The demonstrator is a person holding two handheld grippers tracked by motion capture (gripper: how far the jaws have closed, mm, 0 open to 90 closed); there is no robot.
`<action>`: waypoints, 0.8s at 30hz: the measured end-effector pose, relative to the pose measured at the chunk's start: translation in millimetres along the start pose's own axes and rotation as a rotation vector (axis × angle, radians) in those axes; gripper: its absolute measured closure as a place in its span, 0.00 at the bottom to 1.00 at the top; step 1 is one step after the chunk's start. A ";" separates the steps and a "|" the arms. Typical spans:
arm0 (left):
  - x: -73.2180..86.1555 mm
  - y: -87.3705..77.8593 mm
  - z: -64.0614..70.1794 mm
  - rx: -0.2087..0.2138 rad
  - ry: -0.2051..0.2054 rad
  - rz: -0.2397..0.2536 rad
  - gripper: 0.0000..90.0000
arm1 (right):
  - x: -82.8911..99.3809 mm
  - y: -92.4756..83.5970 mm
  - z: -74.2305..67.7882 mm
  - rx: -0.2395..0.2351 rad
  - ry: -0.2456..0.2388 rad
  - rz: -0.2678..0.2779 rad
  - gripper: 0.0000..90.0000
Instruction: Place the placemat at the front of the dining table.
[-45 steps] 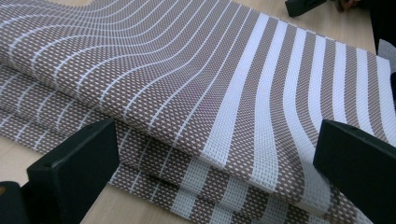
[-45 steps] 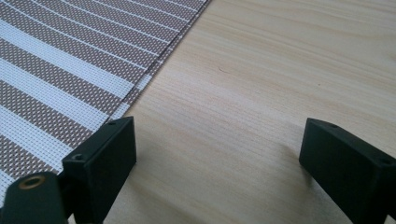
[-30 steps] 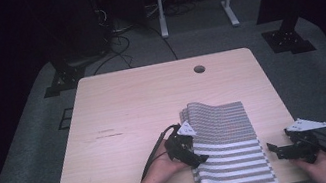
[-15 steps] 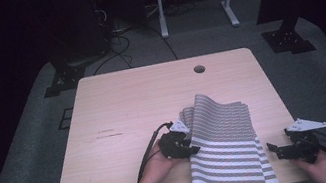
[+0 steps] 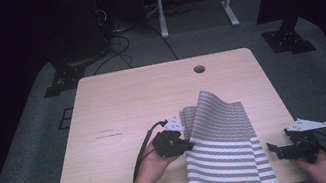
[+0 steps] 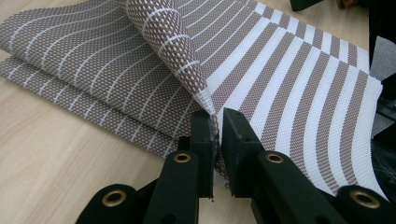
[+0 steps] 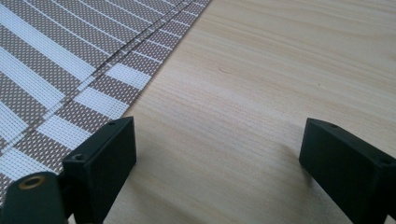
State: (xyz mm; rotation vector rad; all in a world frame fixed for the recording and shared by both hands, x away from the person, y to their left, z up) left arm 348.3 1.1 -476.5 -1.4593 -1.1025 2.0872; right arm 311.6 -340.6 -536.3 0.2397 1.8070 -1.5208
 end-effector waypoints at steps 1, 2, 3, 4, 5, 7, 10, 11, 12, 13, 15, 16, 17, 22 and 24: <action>0.9 -1.4 -0.8 0.000 0.002 -0.004 0.92 | 0.0 0.0 0.0 0.000 0.000 0.000 0.11; 1.5 -2.6 -1.5 -0.002 0.003 -0.005 0.92 | 0.0 0.0 0.0 0.000 0.000 0.000 0.11; 2.0 -3.9 -2.0 -0.003 0.001 -0.004 0.92 | 0.0 0.0 0.0 0.000 0.000 0.000 0.11; 2.4 -5.3 -2.5 -0.006 -0.002 -0.002 0.92 | 0.0 0.0 0.0 0.000 0.000 0.000 0.11; 3.3 -7.5 -3.4 -0.009 -0.002 -0.003 0.92 | 0.0 0.0 0.0 0.000 0.000 0.000 0.11; 4.9 -12.1 -5.6 -0.015 -0.009 0.000 0.92 | 0.0 0.0 0.0 0.000 0.000 0.000 0.11; 8.4 -18.7 -10.2 -0.023 -0.017 0.005 0.92 | 0.0 0.0 0.0 0.000 0.001 0.000 0.11; 9.8 -20.7 -11.9 -0.024 -0.018 0.005 0.92 | 0.0 0.0 0.0 0.000 0.000 0.000 0.11; 11.2 -22.9 -13.4 -0.027 -0.021 0.004 0.92 | 0.0 0.0 0.0 0.000 0.000 0.000 0.11; 12.5 -24.8 -14.6 -0.027 -0.024 0.006 0.92 | 0.0 0.0 0.0 0.000 0.000 0.000 0.11; 15.2 -28.7 -17.1 -0.029 -0.023 0.006 0.92 | 0.0 0.0 0.0 0.000 0.000 0.000 0.11; 16.5 -30.5 -18.3 -0.031 -0.024 0.007 0.92 | 0.0 0.0 0.0 0.000 0.000 0.000 0.11; 17.9 -32.2 -19.7 -0.033 -0.025 0.008 0.92 | 0.0 0.0 0.0 0.000 0.001 0.000 0.11; 25.0 -41.5 -27.0 -0.045 -0.040 0.011 0.92 | 0.0 0.0 0.0 0.000 0.000 0.000 0.11; 28.4 -45.5 -29.9 -0.052 -0.053 0.018 0.92 | 0.0 0.0 0.0 0.000 0.000 0.000 0.11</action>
Point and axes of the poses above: each handheld gripper's, and its own axes: y roughly forward along the jaws, x roughly out of its underside, z roughly to its right, the point moved 7 cm from there along y, roughly forward along the jaws, and after that the axes turned 7 degrees about -z, right-handed, at the moved point
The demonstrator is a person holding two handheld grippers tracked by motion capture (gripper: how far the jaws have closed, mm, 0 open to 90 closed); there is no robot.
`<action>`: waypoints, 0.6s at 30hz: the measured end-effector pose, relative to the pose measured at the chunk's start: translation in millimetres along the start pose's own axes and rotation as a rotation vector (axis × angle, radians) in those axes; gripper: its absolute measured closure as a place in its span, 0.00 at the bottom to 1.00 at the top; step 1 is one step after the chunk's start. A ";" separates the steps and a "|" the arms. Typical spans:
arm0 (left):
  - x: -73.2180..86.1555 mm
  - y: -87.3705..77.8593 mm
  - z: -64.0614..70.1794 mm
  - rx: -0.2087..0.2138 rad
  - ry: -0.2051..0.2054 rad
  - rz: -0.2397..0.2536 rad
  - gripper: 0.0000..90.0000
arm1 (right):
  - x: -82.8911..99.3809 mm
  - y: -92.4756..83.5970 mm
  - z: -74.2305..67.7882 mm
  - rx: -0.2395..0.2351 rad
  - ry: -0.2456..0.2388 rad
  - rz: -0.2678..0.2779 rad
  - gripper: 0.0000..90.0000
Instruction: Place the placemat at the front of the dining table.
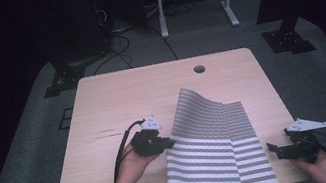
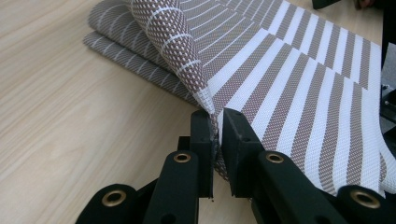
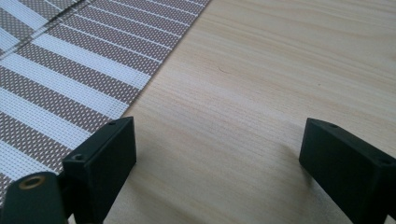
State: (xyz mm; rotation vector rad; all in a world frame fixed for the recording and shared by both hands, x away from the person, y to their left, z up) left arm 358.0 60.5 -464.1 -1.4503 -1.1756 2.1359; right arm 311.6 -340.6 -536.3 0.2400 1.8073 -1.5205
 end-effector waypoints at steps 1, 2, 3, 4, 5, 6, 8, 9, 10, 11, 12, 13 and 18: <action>1.8 -2.1 -1.9 -0.004 -0.005 0.000 0.92 | 0.0 0.0 0.0 0.000 0.000 0.000 0.11; 3.5 -4.1 -3.9 -0.008 -0.007 0.001 0.92 | 0.0 0.0 0.0 0.000 0.000 0.000 0.11; 5.2 -5.8 -5.5 -0.012 -0.011 0.003 0.92 | 0.0 0.0 0.0 0.000 0.000 0.000 0.11; 6.9 -7.4 -6.9 -0.013 -0.015 0.001 0.92 | 0.0 0.0 0.0 0.000 0.000 0.000 0.11; 8.3 -8.9 -8.2 -0.016 -0.019 0.002 0.92 | 0.0 0.0 0.0 0.000 0.000 0.000 0.11; 9.5 -10.1 -9.2 -0.018 -0.027 0.005 0.92 | 0.0 0.0 0.0 0.000 0.000 0.000 0.11; 12.4 -13.0 -11.9 -0.022 -0.031 0.003 0.92 | 0.0 0.0 0.0 0.000 0.000 0.000 0.11; 13.8 -14.6 -13.5 -0.026 -0.031 0.001 0.92 | 0.0 0.0 0.0 0.000 0.000 0.000 0.11; 15.3 -16.0 -15.1 -0.028 -0.034 -0.003 0.92 | 0.0 0.0 0.0 0.000 0.000 0.000 0.11; 16.5 -17.2 -16.7 -0.034 -0.038 -0.001 0.92 | 0.0 0.0 0.0 0.000 0.000 0.000 0.11; 18.0 -18.5 -18.5 -0.039 -0.042 -0.002 0.92 | 0.0 0.0 0.0 0.000 0.000 0.000 0.11; 19.6 -19.8 -20.1 -0.043 -0.045 -0.006 0.92 | 0.0 0.0 0.0 0.000 0.000 0.000 0.11; 28.9 -27.0 -29.5 -0.071 -0.063 -0.020 0.92 | 0.0 0.0 0.0 0.000 0.000 0.000 0.11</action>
Point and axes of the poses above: each handheld gripper's, and its own axes: y roughly forward along the jaws, x roughly out of its underside, z roughly to its right, the point moved 7 cm from there along y, roughly forward along the jaws, and after that the axes turned 7 degrees about -z, right-handed, at the moved point
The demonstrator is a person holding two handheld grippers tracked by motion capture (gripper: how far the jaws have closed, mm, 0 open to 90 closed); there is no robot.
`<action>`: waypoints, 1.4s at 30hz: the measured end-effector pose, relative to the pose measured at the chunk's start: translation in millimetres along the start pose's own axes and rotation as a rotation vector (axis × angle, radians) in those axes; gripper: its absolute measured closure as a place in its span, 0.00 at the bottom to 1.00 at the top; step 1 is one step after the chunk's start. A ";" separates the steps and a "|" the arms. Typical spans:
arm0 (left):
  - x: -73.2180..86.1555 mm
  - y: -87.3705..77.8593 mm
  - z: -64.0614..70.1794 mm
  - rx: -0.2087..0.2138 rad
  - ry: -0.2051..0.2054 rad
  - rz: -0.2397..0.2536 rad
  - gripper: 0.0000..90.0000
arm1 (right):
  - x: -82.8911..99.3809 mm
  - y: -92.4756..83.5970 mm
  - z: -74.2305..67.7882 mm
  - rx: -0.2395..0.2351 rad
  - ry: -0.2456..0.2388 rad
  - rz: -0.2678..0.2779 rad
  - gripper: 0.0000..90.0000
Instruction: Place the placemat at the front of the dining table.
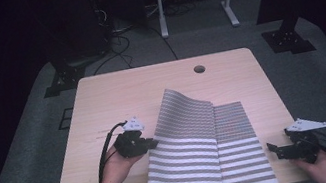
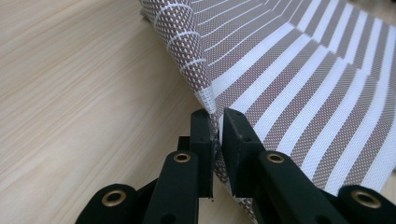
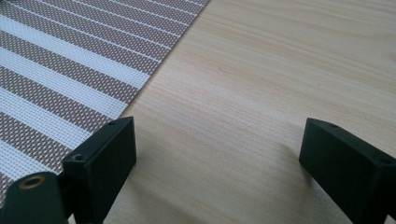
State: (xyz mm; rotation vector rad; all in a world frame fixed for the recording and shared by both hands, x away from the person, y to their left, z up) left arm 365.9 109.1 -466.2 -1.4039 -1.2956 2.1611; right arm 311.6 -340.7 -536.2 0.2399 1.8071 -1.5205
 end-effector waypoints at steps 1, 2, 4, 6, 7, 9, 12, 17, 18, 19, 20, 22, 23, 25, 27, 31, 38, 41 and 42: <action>2.5 -1.8 -3.4 -0.007 -0.003 -0.008 0.92 | 0.0 0.0 0.0 0.000 0.000 0.000 0.11; 4.7 -3.1 -6.7 -0.016 -0.011 -0.007 0.92 | 0.0 0.0 0.0 0.000 0.000 0.000 0.11; 9.5 -5.8 -13.7 -0.036 -0.027 -0.013 0.92 | 0.0 0.0 0.0 0.000 0.000 0.000 0.11; 13.9 -6.8 -18.8 -0.031 -0.047 -0.013 0.92 | 0.0 0.0 0.0 0.000 0.000 0.000 0.11; 15.8 -6.4 -20.6 -0.032 -0.056 -0.014 0.92 | 0.0 0.0 0.0 0.000 0.000 0.000 0.11; 19.0 -5.8 -24.0 -0.034 -0.063 -0.021 0.91 | 0.0 0.0 0.0 0.000 0.000 0.000 0.11; 21.3 -5.3 -27.2 -0.046 -0.068 -0.032 0.91 | 0.0 0.0 -0.1 0.000 0.000 0.000 0.11; 25.9 -3.1 -34.5 -0.074 -0.079 -0.052 0.87 | 0.0 0.0 0.0 0.000 0.000 0.000 0.11; 27.2 -1.7 -35.8 -0.081 -0.081 -0.061 0.85 | 0.0 0.0 0.0 0.000 0.000 0.000 0.11; 28.5 -0.3 -36.8 -0.084 -0.083 -0.068 0.83 | 0.0 0.0 0.0 0.000 0.000 0.000 0.11; 29.7 1.1 -37.9 -0.088 -0.081 -0.074 0.80 | 0.0 0.0 0.0 0.000 0.000 0.000 0.11; 32.1 3.9 -40.4 -0.109 -0.081 -0.086 0.70 | 0.0 0.0 0.0 0.000 0.000 0.000 0.11; 33.1 4.2 -41.8 -0.118 -0.078 -0.091 0.66 | 0.0 0.0 0.0 0.000 0.000 0.000 0.11; 33.4 2.2 -44.5 -0.127 -0.085 -0.075 0.58 | 0.0 0.0 0.0 0.000 0.000 0.000 0.11; 33.0 0.5 -45.8 -0.129 -0.093 -0.062 0.52 | 0.0 0.0 0.0 0.000 0.000 0.000 0.11; 29.4 -10.2 -45.8 -0.137 -0.105 -0.013 0.45 | 0.0 0.0 0.0 0.000 0.000 0.000 0.11; 23.6 -4.6 -17.6 -0.057 -0.079 0.015 0.32 | 0.0 0.0 0.0 0.000 0.001 0.000 0.11; 22.3 0.3 -6.9 -0.037 -0.063 0.011 0.24 | 0.0 0.0 0.0 0.000 0.001 0.000 0.11; 21.5 2.6 -1.7 -0.031 -0.059 0.010 0.24 | 0.0 0.0 0.0 0.000 0.001 0.000 0.11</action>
Point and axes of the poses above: each handheld gripper's, and its own axes: y roughly forward along the jaws, x roughly out of its underside, z roughly to its right, the point moved 7 cm from there along y, roughly forward along the jaws, and after that the axes turned 7 degrees about -z, right-handed, at the moved point
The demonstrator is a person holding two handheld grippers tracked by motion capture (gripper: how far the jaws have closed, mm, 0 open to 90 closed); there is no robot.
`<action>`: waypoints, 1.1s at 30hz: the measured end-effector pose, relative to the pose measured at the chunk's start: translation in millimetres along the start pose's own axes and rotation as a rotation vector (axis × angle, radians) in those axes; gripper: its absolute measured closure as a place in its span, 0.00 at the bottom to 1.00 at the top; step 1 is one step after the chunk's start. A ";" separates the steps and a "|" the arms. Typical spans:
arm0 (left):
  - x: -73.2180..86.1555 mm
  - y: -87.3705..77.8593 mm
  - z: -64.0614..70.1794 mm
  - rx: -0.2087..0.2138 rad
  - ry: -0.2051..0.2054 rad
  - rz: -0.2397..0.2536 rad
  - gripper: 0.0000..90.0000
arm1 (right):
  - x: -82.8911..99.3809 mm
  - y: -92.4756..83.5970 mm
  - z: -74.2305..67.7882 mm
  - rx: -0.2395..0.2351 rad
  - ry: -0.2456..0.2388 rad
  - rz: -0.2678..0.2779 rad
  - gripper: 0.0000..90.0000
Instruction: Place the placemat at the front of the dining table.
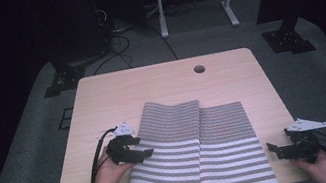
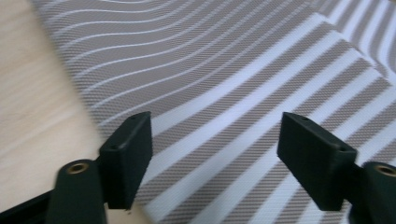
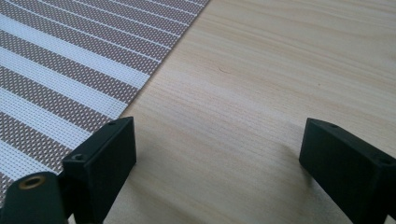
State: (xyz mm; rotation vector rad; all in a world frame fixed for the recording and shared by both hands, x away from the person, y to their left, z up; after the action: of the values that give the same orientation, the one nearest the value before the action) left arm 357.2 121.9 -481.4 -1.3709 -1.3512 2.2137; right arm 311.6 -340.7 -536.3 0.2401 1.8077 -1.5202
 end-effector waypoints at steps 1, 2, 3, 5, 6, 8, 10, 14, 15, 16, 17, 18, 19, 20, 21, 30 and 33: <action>-0.7 2.8 7.0 0.017 0.014 -0.003 0.21 | 0.0 0.0 0.0 0.000 0.000 0.000 0.11; -2.1 6.3 16.4 0.033 0.034 -0.001 0.18 | 0.0 0.0 0.0 0.000 0.000 0.000 0.11; -3.0 8.4 21.0 0.041 0.041 -0.002 0.16 | 0.0 0.0 0.0 0.000 0.000 0.000 0.11; -4.4 12.1 29.8 0.056 0.051 -0.008 0.10 | 0.0 0.0 0.0 0.000 -0.001 0.000 0.11; -5.2 13.8 34.1 0.061 0.054 -0.003 0.09 | 0.0 0.0 0.0 0.000 -0.001 0.000 0.11; -6.1 17.9 43.0 0.075 0.056 -0.010 0.02 | 0.0 0.0 0.0 0.000 -0.001 0.000 0.11; -6.1 21.6 50.4 0.083 0.065 -0.010 0.01 | 0.0 0.0 0.0 0.000 -0.001 0.000 0.11; -5.8 28.3 61.4 0.090 0.063 -0.019 0.00 | 0.0 0.0 0.0 0.000 -0.001 0.000 0.11; -5.9 32.4 68.4 0.102 0.070 -0.018 0.00 | 0.0 0.0 0.0 0.000 0.000 0.000 0.11; -5.6 35.1 72.9 0.111 0.076 -0.023 0.00 | 0.0 0.0 0.0 0.000 0.000 0.000 0.11; -5.2 38.2 77.5 0.117 0.088 -0.028 0.00 | 0.0 0.0 0.0 0.000 0.000 0.000 0.11; -4.9 40.9 82.0 0.121 0.099 -0.034 0.00 | 0.0 0.0 0.0 0.000 -0.001 0.000 0.11; -4.6 43.6 86.3 0.126 0.108 -0.038 0.00 | 0.0 0.0 0.0 0.000 -0.001 0.000 0.11; -4.3 46.1 90.2 0.131 0.121 -0.044 0.00 | 0.0 0.0 0.0 0.000 -0.001 0.000 0.11; -4.3 48.2 93.0 0.131 0.127 -0.042 0.00 | 0.0 0.0 0.0 0.001 0.000 0.000 0.11; -2.7 64.9 108.3 0.137 0.152 -0.047 0.00 | 0.0 0.0 0.0 0.000 0.000 0.000 0.11; -0.8 69.9 109.5 0.141 0.151 -0.055 0.00 | 0.0 0.0 0.0 0.000 -0.001 0.000 0.11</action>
State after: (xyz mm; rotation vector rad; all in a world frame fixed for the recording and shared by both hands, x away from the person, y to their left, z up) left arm 289.7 17.6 -519.5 -1.4009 -1.1449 2.0800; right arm 311.6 -340.6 -536.3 0.2397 1.8069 -1.5207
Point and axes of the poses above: each handheld gripper's, and its own axes: y roughly forward along the jaws, x roughly out of its underside, z roughly to its right, the point moved 7 cm from there along y, roughly forward along the jaws, and after that the axes turned 7 degrees about -z, right-handed, at the moved point
